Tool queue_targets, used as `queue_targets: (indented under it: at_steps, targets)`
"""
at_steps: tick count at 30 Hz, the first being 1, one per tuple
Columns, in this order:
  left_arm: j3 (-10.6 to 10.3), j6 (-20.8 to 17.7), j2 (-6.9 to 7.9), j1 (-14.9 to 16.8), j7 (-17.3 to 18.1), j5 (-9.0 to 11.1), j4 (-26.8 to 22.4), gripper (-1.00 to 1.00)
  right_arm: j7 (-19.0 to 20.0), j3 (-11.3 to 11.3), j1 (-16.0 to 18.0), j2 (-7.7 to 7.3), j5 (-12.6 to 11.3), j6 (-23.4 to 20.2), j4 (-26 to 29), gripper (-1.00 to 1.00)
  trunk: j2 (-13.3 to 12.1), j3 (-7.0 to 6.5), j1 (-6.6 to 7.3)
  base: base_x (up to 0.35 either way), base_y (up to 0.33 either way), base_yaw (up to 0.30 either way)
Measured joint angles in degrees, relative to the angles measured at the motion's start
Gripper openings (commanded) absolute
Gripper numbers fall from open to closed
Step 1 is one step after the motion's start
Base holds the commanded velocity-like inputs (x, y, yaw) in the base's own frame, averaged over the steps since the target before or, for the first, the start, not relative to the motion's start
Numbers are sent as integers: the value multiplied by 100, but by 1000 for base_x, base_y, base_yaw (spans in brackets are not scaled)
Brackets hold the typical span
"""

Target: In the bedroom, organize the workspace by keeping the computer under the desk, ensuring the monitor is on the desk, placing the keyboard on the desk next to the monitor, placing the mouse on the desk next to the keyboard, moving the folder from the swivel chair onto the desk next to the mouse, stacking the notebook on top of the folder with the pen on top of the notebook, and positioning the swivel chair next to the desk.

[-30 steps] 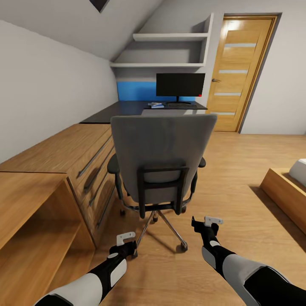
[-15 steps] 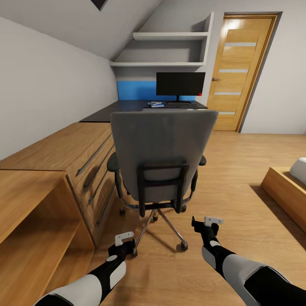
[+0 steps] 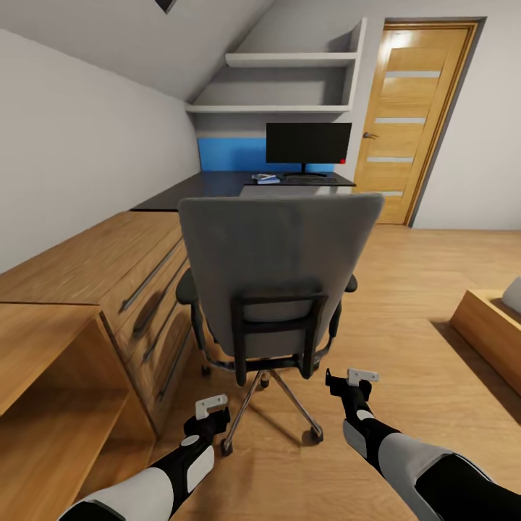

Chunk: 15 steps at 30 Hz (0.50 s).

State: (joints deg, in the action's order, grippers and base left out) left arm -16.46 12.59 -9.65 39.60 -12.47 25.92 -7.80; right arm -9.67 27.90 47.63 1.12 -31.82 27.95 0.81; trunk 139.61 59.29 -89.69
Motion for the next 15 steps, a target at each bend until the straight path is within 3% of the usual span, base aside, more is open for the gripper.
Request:
queue_targets:
  at_steps: [15]
  targets:
    - [0, 6, 7, 0, -1, 1, 0, 100, -13, -41, 4, -1, -21, 6, 0, 100, 0, 0, 1, 231, 0, -5]
